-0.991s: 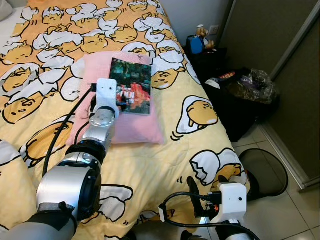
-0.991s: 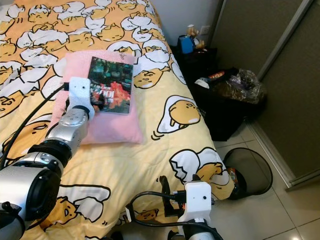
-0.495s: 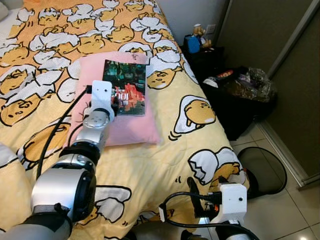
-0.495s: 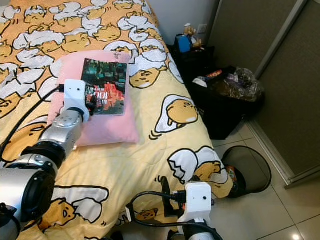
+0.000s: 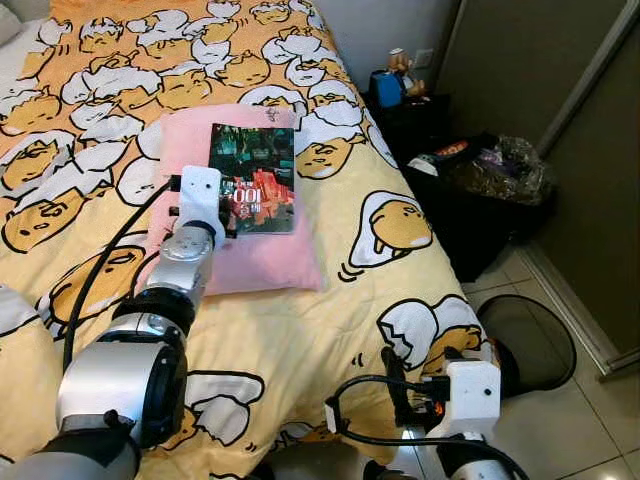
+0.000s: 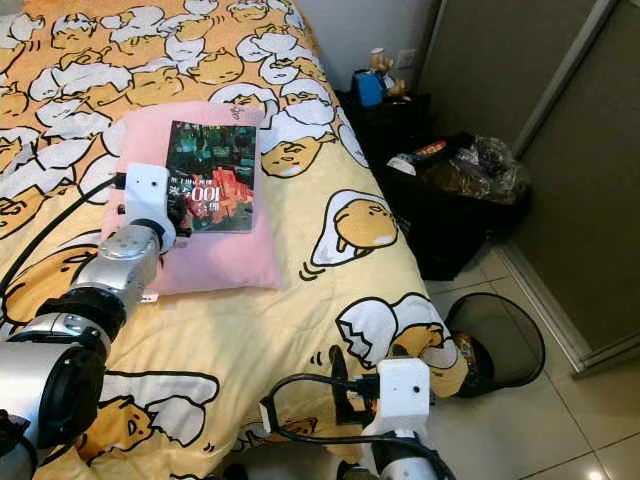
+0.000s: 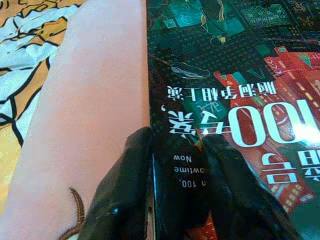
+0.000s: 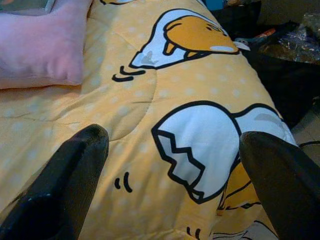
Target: Clean up the room
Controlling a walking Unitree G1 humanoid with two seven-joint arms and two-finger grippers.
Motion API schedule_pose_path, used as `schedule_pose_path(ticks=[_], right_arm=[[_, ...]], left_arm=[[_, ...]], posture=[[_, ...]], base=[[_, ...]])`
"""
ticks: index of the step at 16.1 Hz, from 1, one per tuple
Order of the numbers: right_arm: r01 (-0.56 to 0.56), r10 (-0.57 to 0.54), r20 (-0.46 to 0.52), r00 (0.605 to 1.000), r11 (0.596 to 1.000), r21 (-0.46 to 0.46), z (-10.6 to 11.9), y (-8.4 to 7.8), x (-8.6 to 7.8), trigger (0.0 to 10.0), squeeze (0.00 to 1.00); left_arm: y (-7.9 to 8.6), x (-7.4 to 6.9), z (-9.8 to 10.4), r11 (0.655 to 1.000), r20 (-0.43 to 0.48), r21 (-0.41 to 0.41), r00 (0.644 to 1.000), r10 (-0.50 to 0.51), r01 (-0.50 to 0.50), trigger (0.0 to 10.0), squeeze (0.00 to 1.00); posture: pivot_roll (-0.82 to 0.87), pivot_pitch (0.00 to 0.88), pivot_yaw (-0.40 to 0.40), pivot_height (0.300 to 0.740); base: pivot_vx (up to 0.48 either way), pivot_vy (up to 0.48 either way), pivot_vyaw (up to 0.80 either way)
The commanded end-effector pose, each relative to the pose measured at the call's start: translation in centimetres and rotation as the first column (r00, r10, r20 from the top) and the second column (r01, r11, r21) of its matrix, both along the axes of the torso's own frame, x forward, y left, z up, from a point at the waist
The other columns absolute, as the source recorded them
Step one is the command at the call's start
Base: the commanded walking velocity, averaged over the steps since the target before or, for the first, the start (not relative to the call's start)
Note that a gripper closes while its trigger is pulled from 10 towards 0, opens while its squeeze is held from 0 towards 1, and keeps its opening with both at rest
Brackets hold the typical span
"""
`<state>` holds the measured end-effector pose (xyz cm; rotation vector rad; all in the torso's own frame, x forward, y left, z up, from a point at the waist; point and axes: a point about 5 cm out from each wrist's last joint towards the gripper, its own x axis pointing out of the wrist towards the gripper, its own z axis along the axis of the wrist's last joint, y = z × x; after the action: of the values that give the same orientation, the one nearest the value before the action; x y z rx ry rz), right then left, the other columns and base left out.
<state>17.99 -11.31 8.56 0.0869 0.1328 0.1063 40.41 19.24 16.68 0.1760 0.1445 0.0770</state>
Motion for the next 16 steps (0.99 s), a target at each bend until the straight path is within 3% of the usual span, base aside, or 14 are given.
schedule_pose_path(ticks=[1,4,8,11,14,16], right_arm=[[0.006,-0.006,-0.016,1.000,1.000,0.002,-0.4,-0.1,-0.2,10.0,0.00],[0.009,-0.009,-0.017,1.000,1.000,-0.002,-0.5,-0.2,-0.2,10.0,0.00],[0.022,-0.022,-0.013,1.000,1.000,-0.005,-0.5,-0.5,-0.1,10.0,0.00],[0.010,-0.010,-0.004,1.000,1.000,-0.003,-0.5,-0.4,0.5,10.0,0.00],[-0.007,0.007,0.006,1.000,1.000,-0.001,-0.5,-0.2,1.1,10.0,0.00],[-0.011,0.011,0.005,1.000,1.000,-0.004,-0.6,-0.3,1.3,10.0,0.00]], left_arm=[[0.5,-1.2,-3.3,1.000,-0.136,0.010,0.991,0.008,-0.007,0.0,0.00],[0.8,-0.8,-2.0,1.000,-0.064,0.005,0.998,-0.017,0.017,0.0,0.00],[5.2,-0.6,1.9,0.988,0.070,0.135,0.996,0.062,-0.071,0.0,0.00],[7.4,-0.8,4.2,0.966,0.143,0.232,0.987,0.079,-0.111,0.0,0.00],[6.4,-0.6,4.5,0.979,0.170,0.196,0.985,0.016,-0.050,0.0,0.00],[2.9,-0.1,3.9,0.989,0.200,0.096,0.971,-0.131,0.113,0.0,0.00]], posture=[[-0.20,0.222,0.026,0.740],[-0.21,0.223,0.034,0.740],[-0.20,0.211,0.041,0.740],[-0.16,0.199,0.039,0.740],[-0.15,0.187,0.033,0.740],[-0.14,0.181,0.031,0.740]], base=[[0.000,0.000,0.00],[0.000,0.000,0.00],[0.000,0.000,0.00],[0.000,0.000,0.00],[0.000,0.000,0.00],[0.000,0.000,0.00]])
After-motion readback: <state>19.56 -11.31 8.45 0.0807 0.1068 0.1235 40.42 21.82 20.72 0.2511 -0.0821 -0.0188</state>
